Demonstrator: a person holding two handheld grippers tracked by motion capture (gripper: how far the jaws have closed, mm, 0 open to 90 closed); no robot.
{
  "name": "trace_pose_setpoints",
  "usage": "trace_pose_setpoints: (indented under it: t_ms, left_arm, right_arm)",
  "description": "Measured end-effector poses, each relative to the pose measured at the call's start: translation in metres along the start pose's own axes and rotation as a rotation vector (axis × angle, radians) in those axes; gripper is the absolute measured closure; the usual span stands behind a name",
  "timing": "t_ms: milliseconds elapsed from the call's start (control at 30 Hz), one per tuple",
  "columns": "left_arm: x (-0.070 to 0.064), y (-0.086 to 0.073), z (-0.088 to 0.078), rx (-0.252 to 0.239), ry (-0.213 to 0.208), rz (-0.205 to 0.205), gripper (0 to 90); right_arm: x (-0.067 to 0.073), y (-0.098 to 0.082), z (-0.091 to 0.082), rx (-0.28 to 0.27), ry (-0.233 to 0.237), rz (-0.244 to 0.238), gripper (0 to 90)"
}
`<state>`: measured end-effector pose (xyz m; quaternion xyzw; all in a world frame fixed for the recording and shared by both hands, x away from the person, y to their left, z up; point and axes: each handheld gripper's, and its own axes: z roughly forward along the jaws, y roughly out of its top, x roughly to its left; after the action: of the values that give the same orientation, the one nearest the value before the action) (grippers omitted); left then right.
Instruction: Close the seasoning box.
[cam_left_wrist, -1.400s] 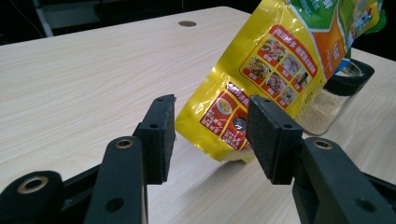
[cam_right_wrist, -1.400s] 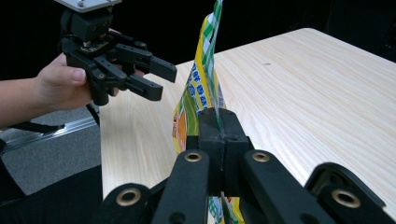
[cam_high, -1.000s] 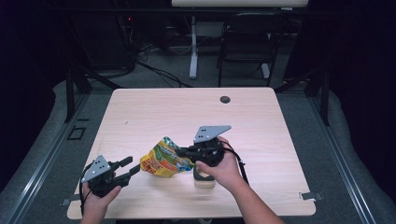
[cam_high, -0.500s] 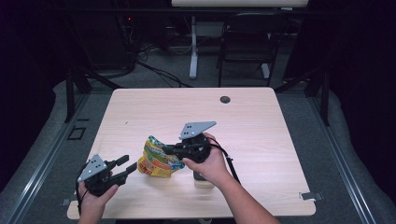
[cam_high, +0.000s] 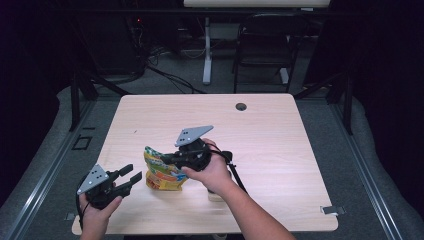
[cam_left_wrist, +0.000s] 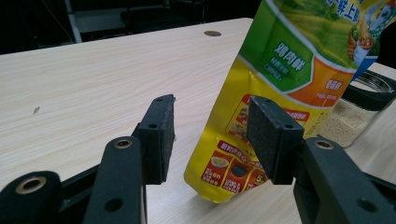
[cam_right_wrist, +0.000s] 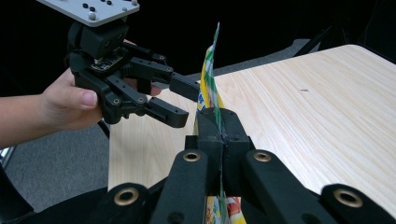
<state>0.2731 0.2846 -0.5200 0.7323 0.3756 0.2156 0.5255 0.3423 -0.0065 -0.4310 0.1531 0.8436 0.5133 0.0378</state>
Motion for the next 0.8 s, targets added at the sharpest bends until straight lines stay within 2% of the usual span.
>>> trace_pose_setpoints:
  t_ms: [300,433,667,800]
  left_arm:
    - [0.005,0.0,-0.004,-0.01,0.018,-0.013,52.0]
    - [0.008,0.0,-0.007,-0.019,0.026,-0.017,51.8]
    - [0.011,-0.001,-0.009,-0.019,0.035,-0.024,51.3]
    - [0.012,-0.001,-0.009,-0.021,0.039,-0.031,50.9]
  right_arm:
    - [0.005,0.011,0.021,0.039,0.027,-0.01,87.3]
    - [0.007,0.015,0.027,0.043,0.018,-0.01,84.6]
    - [0.01,0.019,0.032,0.05,0.028,-0.015,80.1]
    - [0.01,0.019,0.031,0.037,0.022,-0.011,77.3]
